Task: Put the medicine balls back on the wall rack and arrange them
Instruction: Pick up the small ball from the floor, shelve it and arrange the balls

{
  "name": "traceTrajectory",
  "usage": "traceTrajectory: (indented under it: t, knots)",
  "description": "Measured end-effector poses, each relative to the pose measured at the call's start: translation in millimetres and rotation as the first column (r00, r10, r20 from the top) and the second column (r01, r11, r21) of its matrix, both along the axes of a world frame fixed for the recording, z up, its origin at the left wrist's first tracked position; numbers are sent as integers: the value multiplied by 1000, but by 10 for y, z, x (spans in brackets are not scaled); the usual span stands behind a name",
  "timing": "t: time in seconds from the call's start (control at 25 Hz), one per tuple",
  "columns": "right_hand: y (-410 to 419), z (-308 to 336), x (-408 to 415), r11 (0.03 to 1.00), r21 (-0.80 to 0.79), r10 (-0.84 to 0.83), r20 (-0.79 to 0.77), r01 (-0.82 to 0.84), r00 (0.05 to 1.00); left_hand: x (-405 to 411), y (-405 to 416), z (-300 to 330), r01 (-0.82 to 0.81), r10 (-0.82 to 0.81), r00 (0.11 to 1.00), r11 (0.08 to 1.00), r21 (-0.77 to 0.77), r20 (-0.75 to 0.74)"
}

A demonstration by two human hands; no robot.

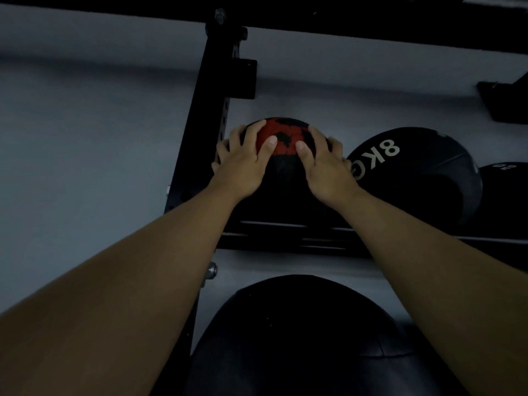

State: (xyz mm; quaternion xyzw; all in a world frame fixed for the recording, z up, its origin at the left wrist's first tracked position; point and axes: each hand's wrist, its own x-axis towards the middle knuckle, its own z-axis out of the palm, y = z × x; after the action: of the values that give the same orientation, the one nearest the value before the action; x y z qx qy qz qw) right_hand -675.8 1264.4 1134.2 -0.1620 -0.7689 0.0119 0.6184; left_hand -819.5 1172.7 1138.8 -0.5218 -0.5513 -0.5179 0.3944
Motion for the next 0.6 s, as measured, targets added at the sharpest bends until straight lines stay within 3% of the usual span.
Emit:
traceTrajectory:
  t: [0.2, 0.36, 0.6]
  knots:
    - [-103, 49, 42, 997, -45, -53, 54, 56, 997, 44, -43, 3, -58, 57, 998, 997, -55, -9]
    - [-188, 89, 285, 985, -22, -160, 229, 169, 960, 141, -161, 10, -181, 179, 983, 967, -178, -28]
    - [-390, -92, 953, 972, 106, -233, 260, 212, 937, 553, -618, -181, -425, 398, 904, 812, -399, -154]
